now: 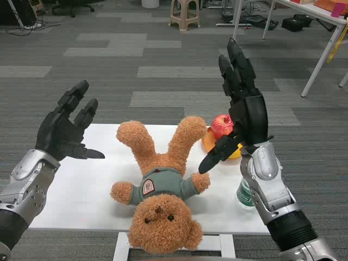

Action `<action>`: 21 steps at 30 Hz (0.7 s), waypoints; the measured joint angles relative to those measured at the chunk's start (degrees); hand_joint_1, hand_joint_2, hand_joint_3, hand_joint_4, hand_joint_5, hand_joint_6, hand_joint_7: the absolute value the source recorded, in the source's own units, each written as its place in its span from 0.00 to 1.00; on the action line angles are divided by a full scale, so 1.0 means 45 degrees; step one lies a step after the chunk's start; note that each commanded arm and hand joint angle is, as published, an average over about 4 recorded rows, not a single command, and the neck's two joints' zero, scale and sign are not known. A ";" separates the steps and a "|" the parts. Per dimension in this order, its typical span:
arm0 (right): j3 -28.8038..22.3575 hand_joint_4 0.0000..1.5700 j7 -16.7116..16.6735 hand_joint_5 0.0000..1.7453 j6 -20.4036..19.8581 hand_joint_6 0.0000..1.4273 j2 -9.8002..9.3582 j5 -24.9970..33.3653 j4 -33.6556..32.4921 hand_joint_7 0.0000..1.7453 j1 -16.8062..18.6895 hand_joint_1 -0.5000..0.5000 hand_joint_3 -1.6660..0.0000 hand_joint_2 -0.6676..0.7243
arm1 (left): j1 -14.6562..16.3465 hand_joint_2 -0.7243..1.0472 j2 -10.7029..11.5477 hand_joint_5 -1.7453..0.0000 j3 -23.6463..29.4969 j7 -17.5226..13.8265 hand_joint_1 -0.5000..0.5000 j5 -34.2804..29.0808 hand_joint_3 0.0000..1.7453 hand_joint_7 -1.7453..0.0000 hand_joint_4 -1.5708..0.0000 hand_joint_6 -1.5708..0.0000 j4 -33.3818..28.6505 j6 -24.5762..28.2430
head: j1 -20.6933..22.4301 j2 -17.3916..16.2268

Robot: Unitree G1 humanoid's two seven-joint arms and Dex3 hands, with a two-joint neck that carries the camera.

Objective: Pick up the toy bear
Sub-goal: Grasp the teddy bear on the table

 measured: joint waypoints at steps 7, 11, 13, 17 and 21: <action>0.1057 0.00 -0.0001 0.06 -0.1063 0.00 0.0636 0.0513 0.0862 0.00 -0.0256 0.04 1.00 0.82 | -0.0524 0.50 -0.0782 1.00 0.1010 0.0106 0.19 0.0440 0.05 0.88 1.00 1.00 -0.0537 -0.0675 | 0.0594 0.1940; 0.1055 0.00 -0.0008 0.06 -0.1070 0.00 0.0627 0.0514 0.0872 0.00 -0.0258 0.04 1.00 0.82 | -0.0524 0.50 -0.0779 1.00 0.1016 0.0110 0.20 0.0444 0.01 0.88 1.00 1.00 -0.0536 -0.0676 | 0.0635 0.1953; 0.1056 0.00 -0.0009 0.06 -0.1070 0.00 0.0617 0.0515 0.0872 0.00 -0.0259 0.04 1.00 0.82 | -0.0524 0.50 -0.0778 1.00 0.1016 0.0110 0.20 0.0444 0.04 0.88 1.00 1.00 -0.0538 -0.0676 | 0.0645 0.1899; 0.1065 0.00 -0.0010 0.04 -0.1071 0.00 0.0571 0.0517 0.0872 0.00 -0.0260 0.04 1.00 0.82 | -0.0521 0.50 -0.0772 1.00 0.1016 0.0110 0.20 0.0445 0.05 0.88 1.00 1.00 -0.0538 -0.0676 | 0.0601 0.1446; 0.1063 0.00 -0.0010 0.06 -0.1072 0.00 0.0562 0.0535 0.0916 0.00 -0.0264 0.04 1.00 0.80 | -0.0500 0.50 -0.0766 1.00 0.1016 0.0110 0.20 0.0445 0.05 0.88 1.00 1.00 -0.0539 -0.0676 | 0.0395 -0.0148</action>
